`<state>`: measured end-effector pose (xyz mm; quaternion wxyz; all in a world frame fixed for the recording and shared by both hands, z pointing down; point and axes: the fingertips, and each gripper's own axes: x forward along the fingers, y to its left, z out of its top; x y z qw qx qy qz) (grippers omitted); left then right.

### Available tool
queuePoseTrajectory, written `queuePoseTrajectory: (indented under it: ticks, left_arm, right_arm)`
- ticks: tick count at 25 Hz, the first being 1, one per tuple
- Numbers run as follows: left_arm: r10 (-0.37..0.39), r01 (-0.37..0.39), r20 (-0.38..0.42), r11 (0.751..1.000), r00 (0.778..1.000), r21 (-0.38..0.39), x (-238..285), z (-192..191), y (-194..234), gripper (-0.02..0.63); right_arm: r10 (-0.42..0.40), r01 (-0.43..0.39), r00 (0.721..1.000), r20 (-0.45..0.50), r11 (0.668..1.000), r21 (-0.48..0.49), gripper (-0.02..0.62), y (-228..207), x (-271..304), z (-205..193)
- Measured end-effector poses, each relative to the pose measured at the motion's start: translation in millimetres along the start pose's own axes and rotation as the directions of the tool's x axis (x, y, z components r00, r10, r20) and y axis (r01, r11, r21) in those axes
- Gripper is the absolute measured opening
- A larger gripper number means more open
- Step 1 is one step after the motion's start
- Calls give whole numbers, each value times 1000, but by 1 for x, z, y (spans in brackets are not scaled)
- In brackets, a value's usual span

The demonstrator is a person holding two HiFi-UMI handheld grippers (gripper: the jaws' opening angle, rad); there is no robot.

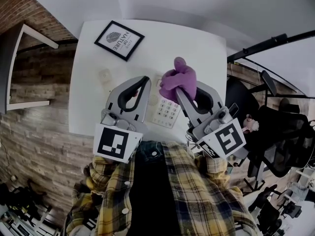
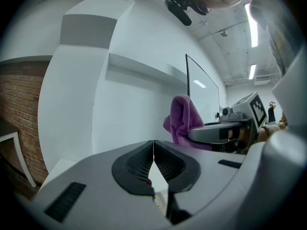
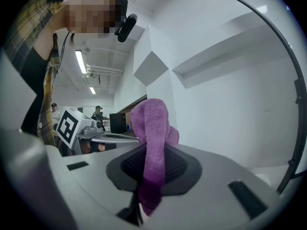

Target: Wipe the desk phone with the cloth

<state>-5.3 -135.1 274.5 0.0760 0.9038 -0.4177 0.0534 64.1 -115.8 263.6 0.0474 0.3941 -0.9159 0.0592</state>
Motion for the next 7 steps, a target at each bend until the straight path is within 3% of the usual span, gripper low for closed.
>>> queuePoseTrajectory:
  ticks: [7]
  left_arm:
    - [1,-1,4,1000,1000,3,-2,-1,-2,17]
  right_arm:
    - [12,-12,1000,-10,1000,-4,65,4,-1,-2]
